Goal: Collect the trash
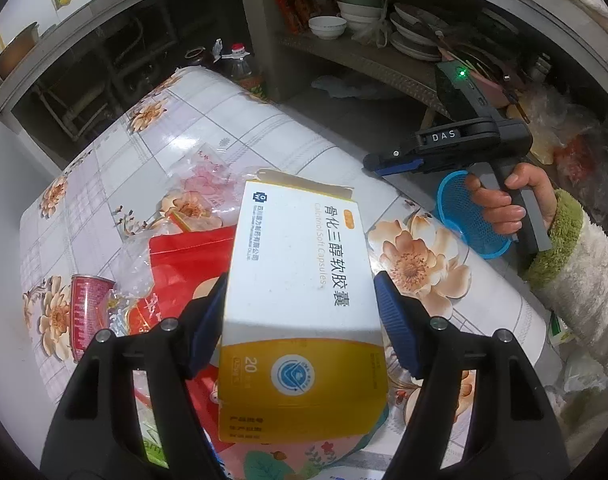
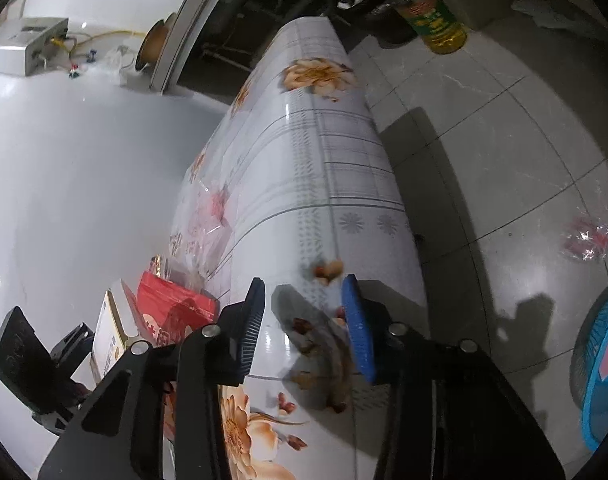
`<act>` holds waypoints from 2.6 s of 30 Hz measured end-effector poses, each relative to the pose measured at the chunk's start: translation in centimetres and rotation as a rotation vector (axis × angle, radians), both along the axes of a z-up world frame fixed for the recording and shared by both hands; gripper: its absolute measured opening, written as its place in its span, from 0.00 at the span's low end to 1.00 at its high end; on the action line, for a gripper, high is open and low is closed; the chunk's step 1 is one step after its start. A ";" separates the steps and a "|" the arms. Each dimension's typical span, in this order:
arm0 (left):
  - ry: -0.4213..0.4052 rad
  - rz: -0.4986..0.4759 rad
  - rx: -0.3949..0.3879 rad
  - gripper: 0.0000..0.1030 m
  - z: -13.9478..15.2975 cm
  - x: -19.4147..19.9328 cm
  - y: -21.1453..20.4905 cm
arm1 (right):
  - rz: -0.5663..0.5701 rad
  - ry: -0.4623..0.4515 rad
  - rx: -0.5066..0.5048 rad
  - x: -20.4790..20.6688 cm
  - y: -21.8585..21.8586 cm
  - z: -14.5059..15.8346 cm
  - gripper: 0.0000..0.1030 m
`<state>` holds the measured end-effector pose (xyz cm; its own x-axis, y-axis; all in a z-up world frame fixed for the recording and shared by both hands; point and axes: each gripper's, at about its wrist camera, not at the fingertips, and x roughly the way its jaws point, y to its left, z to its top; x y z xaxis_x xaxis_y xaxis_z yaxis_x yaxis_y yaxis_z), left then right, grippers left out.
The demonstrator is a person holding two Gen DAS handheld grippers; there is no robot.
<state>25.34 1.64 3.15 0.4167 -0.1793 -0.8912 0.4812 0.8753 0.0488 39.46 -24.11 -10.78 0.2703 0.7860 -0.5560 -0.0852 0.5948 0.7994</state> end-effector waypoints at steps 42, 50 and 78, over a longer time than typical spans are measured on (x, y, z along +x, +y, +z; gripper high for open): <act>0.096 -0.028 -0.068 0.66 -2.4 6.7 -2.6 | -0.084 0.549 -0.856 15.1 -8.7 -34.1 0.84; 0.136 -0.059 -0.090 0.66 -4.1 7.7 -2.8 | -0.134 0.638 -0.828 16.1 -10.3 -40.8 0.84; 0.086 0.001 -0.153 0.66 -3.3 5.5 -0.9 | -0.185 0.469 -0.637 10.9 -8.8 -29.1 0.06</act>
<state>30.85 0.77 -0.18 0.3406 -0.3157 -0.8856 0.4773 0.8696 -0.1264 50.36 -32.87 -39.84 -0.0073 0.2460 -0.9692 0.3186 0.9193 0.2309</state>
